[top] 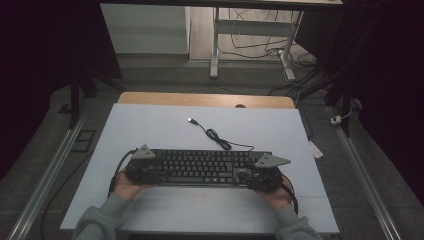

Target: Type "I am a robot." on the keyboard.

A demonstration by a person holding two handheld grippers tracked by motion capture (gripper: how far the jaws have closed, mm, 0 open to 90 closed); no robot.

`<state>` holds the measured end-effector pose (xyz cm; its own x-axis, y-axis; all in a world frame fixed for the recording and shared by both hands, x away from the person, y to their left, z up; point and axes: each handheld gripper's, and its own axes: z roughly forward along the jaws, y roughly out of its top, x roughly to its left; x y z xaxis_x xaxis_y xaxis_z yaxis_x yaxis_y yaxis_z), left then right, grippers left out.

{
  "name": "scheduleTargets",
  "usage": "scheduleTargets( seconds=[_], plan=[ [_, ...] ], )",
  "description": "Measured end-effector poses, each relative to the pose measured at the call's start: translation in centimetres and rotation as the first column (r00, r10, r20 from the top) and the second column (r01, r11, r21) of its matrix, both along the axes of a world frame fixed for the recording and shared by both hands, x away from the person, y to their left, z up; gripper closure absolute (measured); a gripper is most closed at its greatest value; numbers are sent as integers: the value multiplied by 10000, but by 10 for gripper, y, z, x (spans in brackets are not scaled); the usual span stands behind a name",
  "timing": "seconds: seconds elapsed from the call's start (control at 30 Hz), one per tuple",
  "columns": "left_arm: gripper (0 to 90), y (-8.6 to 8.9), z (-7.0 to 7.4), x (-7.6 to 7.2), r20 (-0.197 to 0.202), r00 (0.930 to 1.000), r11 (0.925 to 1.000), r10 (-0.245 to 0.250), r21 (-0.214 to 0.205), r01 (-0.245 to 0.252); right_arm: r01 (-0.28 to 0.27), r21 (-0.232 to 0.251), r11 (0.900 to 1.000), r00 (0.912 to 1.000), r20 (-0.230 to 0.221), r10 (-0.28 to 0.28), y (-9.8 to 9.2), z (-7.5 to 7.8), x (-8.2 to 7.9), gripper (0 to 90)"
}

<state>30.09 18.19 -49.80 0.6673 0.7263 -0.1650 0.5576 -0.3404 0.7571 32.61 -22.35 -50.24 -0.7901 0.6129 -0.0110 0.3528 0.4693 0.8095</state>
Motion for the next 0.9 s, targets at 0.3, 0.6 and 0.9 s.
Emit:
scheduleTargets(
  seconds=[0.3, 0.6, 0.9],
  plan=[
    [335, 6, 3, 0, 145, 9998, 9999, 145, -37, -144, 32, -38, 10000, 10000, 9, -32, 0, 0, 0, 473],
    [339, 10, 4, 1, 182, 9994, 9996, 285, -51, -284, 25, -56, 10000, 10000, -10, -25, 0, -1, 0, 472],
    [342, 18, 2, 5, 117, 9981, 9981, 610, -112, -608, 11, -36, 10000, 10000, -46, -11, 0, -1, 1, 472]
  ],
)
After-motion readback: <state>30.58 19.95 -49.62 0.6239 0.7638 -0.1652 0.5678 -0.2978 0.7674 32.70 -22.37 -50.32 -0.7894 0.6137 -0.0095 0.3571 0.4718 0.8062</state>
